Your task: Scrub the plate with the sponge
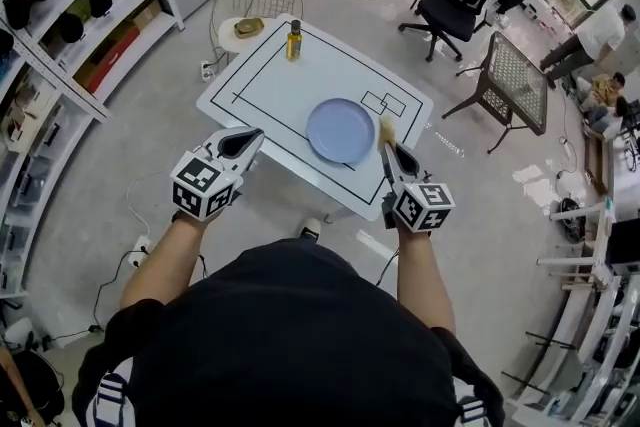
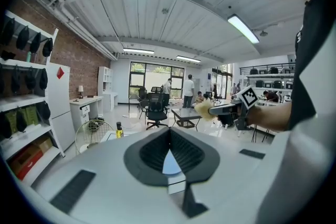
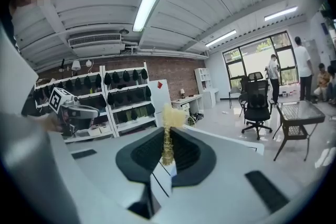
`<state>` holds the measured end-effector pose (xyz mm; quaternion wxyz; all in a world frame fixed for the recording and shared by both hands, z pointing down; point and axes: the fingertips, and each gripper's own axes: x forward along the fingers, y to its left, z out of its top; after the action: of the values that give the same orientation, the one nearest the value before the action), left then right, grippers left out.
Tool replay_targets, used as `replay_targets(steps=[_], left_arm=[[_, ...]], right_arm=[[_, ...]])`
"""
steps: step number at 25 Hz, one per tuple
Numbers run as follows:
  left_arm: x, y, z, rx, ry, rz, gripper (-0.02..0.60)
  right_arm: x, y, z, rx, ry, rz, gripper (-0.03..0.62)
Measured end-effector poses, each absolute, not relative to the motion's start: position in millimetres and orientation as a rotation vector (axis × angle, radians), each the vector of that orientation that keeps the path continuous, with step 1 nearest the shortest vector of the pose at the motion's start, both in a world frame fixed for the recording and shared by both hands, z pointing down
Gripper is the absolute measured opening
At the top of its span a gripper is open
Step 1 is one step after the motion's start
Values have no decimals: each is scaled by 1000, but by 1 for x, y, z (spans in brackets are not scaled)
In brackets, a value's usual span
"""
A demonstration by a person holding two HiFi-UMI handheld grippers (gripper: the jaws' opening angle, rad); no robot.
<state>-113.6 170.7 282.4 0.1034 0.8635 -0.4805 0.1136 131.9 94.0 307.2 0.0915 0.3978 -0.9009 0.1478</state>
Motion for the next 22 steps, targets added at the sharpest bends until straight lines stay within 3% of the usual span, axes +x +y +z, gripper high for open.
replay_targets(steps=[22], left_arm=[[-85, 51, 287, 2461, -1514, 318, 6]], right_arm=[[148, -40, 324, 990, -2692, 441, 29]])
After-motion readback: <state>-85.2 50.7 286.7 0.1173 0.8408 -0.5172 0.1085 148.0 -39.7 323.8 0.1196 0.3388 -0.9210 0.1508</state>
